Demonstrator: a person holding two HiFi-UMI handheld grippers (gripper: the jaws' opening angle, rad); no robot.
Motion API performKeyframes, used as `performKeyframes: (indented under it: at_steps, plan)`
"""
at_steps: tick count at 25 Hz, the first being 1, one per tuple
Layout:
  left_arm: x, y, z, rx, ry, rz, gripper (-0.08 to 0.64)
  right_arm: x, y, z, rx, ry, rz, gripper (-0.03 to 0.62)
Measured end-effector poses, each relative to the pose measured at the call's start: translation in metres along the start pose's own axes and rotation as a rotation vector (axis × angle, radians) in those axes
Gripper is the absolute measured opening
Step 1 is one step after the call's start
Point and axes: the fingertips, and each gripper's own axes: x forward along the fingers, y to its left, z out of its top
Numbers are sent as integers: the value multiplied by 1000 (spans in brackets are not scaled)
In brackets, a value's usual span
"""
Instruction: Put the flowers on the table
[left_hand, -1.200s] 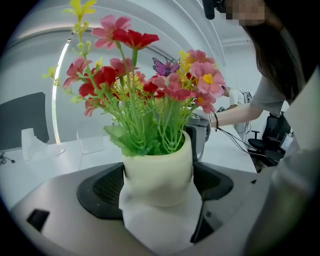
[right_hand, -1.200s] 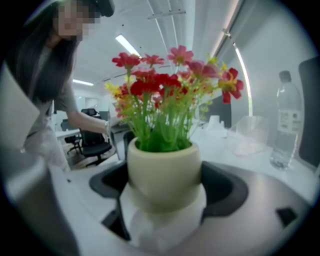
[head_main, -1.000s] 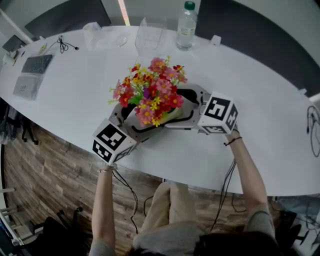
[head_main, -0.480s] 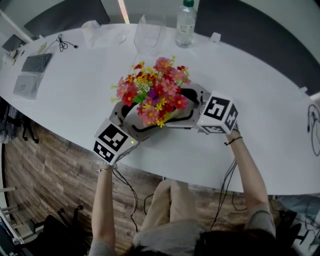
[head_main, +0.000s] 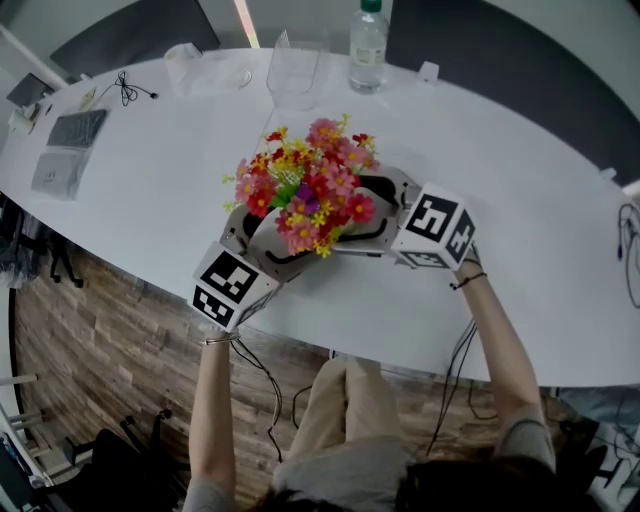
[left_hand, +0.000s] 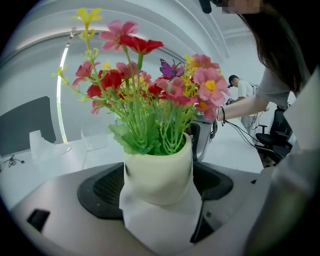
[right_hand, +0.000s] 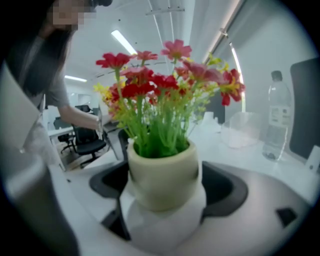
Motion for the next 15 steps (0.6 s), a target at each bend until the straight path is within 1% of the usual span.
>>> performKeyframes:
  at_steps: [3,7,11,15]
  plan:
    - [-1,1,5,-9,-30,29,445,-1,-1,0,14,-11,-14,449]
    - [-5,0,5,-39,-59,45,445,-4,1,1,31,-33,-19,449]
    - [-8,-3,8,-77,-96,53,445,-7,3,-4,38,-13,-33,448]
    - [-12,-6,6,-101,-103,61,445,-15,2,-3,46,-24,-69,448]
